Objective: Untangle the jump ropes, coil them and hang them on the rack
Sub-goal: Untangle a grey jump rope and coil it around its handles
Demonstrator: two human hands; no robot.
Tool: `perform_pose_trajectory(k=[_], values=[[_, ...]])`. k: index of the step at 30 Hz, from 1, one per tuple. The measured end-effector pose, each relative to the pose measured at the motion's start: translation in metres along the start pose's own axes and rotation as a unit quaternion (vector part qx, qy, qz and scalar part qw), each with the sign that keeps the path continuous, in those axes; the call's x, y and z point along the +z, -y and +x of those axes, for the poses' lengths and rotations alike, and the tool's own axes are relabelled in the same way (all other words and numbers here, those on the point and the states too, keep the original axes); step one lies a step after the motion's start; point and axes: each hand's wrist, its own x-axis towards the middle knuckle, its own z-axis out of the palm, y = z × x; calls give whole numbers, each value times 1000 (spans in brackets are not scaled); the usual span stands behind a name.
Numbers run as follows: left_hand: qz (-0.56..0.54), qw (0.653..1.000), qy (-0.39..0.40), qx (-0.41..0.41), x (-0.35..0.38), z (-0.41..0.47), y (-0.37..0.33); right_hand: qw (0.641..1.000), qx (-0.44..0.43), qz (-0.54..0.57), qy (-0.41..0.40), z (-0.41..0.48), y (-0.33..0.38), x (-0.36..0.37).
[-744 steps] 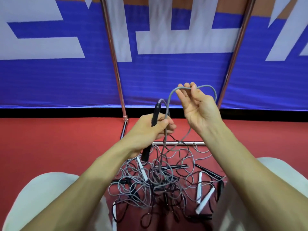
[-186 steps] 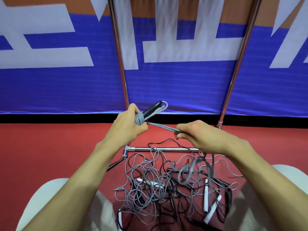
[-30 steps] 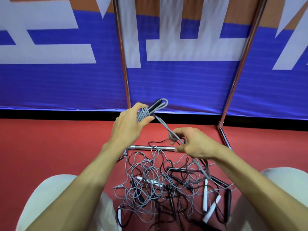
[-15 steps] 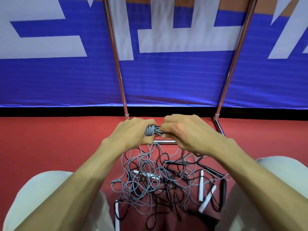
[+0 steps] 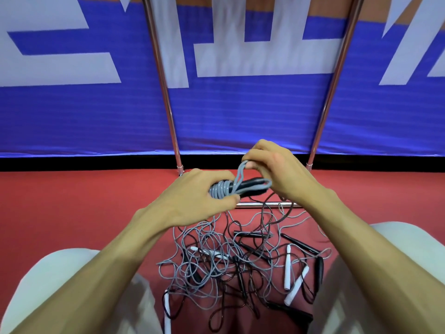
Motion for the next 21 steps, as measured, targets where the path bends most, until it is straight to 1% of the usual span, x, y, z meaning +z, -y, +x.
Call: perform_pose_trajectory(k=[2,5,7,10,12,14,15,19,21], values=[[-111,993,-24,-8,-5,0,0,999,15,25,12,1,-1,2],[-264,961,-65,-41,-9,2,3,994,22,106,5,2,5,2],[-321,940,-93,-71,-12,4,3,987,54,148,31,2,6,5],[-405,901,-123,-92,-17,7,1,967,104,209,103,0,7,12],[-452,873,-147,-108,-19,8,-1,952,116,260,111,-1,12,16],[-475,852,-171,-136,-19,9,-1,953,114,265,96,-2,17,19],[-472,849,-181,-150,-19,9,1,953,117,267,83,-1,20,21],[-436,854,-222,-178,-20,11,10,956,132,262,20,-1,18,28],[-415,860,-236,-181,-20,11,13,957,136,256,30,-1,19,29]])
